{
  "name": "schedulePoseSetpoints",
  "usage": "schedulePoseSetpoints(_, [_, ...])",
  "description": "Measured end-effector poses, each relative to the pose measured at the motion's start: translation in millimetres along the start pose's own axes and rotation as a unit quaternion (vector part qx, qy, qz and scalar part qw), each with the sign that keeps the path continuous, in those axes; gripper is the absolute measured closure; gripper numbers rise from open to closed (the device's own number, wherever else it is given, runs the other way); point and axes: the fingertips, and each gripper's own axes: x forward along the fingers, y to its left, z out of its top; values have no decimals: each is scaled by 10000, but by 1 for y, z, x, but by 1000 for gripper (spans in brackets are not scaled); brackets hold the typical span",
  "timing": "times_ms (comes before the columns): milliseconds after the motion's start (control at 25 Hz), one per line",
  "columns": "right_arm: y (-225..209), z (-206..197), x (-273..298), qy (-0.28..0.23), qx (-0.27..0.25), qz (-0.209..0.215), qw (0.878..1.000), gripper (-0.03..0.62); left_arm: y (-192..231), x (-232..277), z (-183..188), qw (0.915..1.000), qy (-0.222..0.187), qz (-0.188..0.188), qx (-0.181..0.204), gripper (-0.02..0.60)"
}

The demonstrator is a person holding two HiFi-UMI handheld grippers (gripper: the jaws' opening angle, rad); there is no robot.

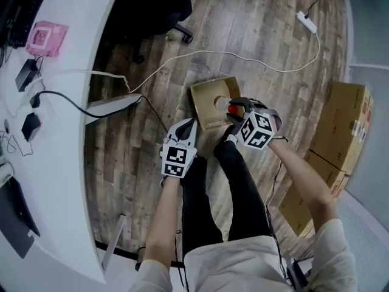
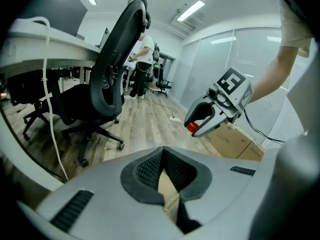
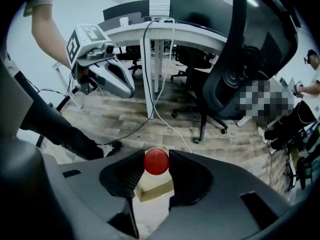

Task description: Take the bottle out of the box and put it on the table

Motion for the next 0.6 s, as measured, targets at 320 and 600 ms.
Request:
schedulePoseSetpoints(320, [3, 91, -94, -262, -284, 57, 9992, 413, -19, -83, 70, 9998, -139, 123, 93, 569])
schedulePoseSetpoints(600, [16, 144, -172, -410, -441, 175, 9980, 413, -45, -145, 121, 9989, -324, 277, 179, 569])
